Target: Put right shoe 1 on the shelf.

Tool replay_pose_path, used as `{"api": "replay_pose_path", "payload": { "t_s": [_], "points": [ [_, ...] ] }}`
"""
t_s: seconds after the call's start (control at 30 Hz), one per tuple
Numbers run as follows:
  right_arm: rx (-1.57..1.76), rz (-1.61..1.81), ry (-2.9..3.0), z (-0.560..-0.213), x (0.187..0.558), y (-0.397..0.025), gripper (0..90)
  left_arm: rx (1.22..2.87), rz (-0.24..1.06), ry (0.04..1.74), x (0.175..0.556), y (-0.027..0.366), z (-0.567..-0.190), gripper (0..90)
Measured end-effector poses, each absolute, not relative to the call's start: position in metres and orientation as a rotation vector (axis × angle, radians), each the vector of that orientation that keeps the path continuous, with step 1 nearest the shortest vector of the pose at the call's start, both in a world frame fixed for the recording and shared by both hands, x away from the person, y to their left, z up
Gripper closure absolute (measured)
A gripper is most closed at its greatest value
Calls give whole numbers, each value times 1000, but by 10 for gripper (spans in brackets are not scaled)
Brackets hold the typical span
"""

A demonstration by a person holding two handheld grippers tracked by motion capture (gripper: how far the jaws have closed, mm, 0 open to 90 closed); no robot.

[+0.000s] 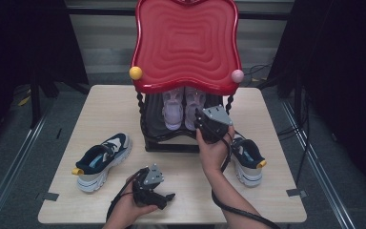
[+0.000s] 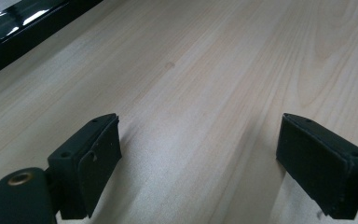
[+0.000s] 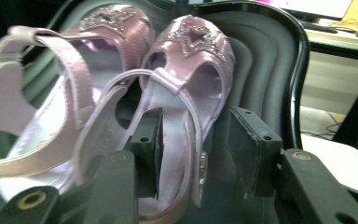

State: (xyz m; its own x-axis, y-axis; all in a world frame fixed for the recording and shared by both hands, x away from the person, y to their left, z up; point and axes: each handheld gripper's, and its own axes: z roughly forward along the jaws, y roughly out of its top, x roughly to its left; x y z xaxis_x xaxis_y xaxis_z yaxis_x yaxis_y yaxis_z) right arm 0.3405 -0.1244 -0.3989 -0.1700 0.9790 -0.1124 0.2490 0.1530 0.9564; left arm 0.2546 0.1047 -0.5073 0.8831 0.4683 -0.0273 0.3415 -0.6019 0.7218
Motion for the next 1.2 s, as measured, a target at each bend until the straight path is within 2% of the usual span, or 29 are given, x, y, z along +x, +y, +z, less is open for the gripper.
{"api": "replay_pose_path", "payload": {
  "t_s": [0.27, 0.57, 0.93, 1.2],
  "points": [
    [1154, 1116, 1637, -393, 326, -124, 469, 2266, 207, 587, 254, 104, -508, 131],
    [1129, 1139, 1754, -389, 310, -126, 337, 2271, 209, 582, 254, 105, -507, 131],
    [1055, 1229, 1900, -391, 283, -129, 258, 2273, 209, 580, 254, 105, -507, 131],
    [1048, 1288, 2007, -405, 267, -138, 198, 2275, 209, 578, 255, 105, -507, 131]
  ]
}}
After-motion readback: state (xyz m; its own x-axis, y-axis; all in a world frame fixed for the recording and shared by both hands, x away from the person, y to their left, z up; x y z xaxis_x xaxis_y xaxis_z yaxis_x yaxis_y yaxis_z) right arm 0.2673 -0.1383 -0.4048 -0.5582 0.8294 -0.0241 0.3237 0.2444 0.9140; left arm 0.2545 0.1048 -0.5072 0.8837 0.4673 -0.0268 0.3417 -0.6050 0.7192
